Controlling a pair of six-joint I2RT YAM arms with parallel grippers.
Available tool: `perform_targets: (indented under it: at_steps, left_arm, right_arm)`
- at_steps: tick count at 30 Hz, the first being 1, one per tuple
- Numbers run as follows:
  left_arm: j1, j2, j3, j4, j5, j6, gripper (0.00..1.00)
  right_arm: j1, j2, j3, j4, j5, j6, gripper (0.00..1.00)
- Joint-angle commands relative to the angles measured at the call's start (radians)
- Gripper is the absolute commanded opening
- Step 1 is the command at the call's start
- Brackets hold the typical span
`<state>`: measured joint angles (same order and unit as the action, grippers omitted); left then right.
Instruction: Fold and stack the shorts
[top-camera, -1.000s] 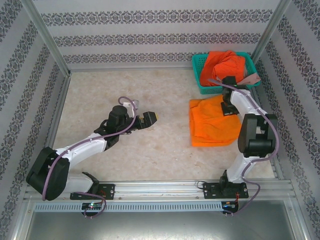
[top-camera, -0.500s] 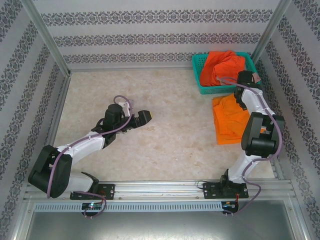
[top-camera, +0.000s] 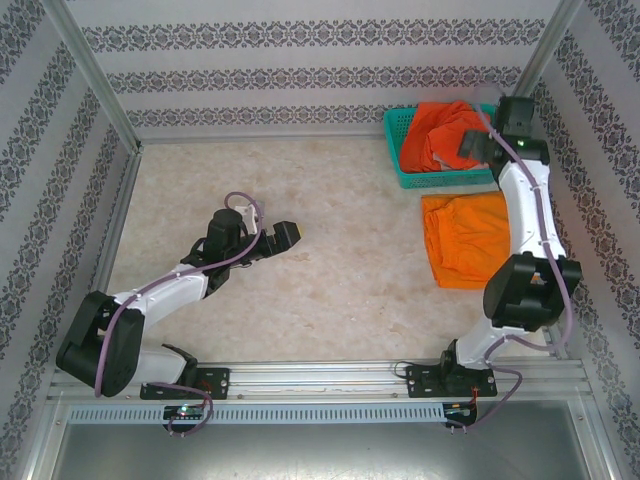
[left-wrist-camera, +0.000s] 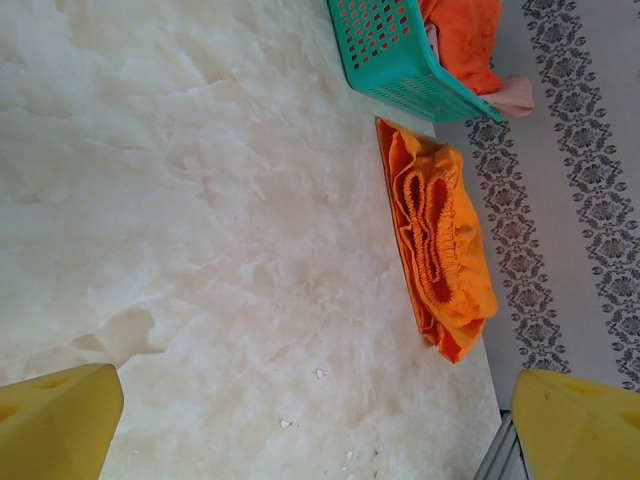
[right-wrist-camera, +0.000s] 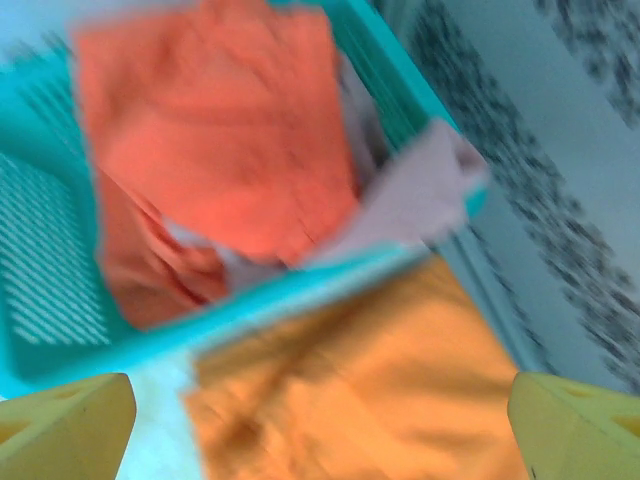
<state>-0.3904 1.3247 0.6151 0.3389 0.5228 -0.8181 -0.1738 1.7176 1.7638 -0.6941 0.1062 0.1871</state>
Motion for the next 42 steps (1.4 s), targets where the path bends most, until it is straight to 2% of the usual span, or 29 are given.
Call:
perform_targets:
  at_steps: [1,6,13,15,18,20,26,29,30,42]
  left_arm:
    - [0.011,-0.044,-0.004,-0.005,0.000,0.008,1.00]
    - [0.011,-0.061,0.004,-0.039,-0.019,0.015,1.00]
    - [0.011,-0.069,0.026,-0.101,-0.038,0.040,1.00]
    - [0.011,-0.066,0.032,-0.111,-0.043,0.045,1.00]
    - [0.011,-0.059,0.044,-0.126,-0.047,0.050,1.00]
    - [0.011,-0.055,0.048,-0.133,-0.050,0.051,1.00]
    - [0.011,-0.048,0.044,-0.123,-0.060,0.034,1.00]
    - [0.012,-0.053,0.044,-0.120,-0.061,0.026,1.00]
    - [0.011,-0.057,0.046,-0.125,-0.061,0.026,1.00]
    - [0.012,-0.063,0.041,-0.109,-0.058,0.021,1.00]
  right_arm:
    - [0.016,0.218,0.214,-0.014,-0.097,0.135,0.94]
    - [0.048,0.500,0.581,-0.097,-0.021,0.122,0.94]
    - [0.065,0.761,0.833,-0.087,0.006,0.156,0.84]
    - [0.066,0.825,0.885,-0.090,0.011,0.164,0.79]
    - [0.067,0.879,0.915,-0.077,0.028,0.160,0.64]
    - [0.065,0.892,0.915,-0.068,0.036,0.156,0.54]
    - [0.063,0.887,0.915,-0.056,0.050,0.146,0.13]
    - [0.063,0.853,0.913,-0.045,0.050,0.150,0.02]
    - [0.065,0.837,0.914,-0.036,0.046,0.151,0.00]
    - [0.070,0.676,0.916,0.035,0.019,0.169,0.00]
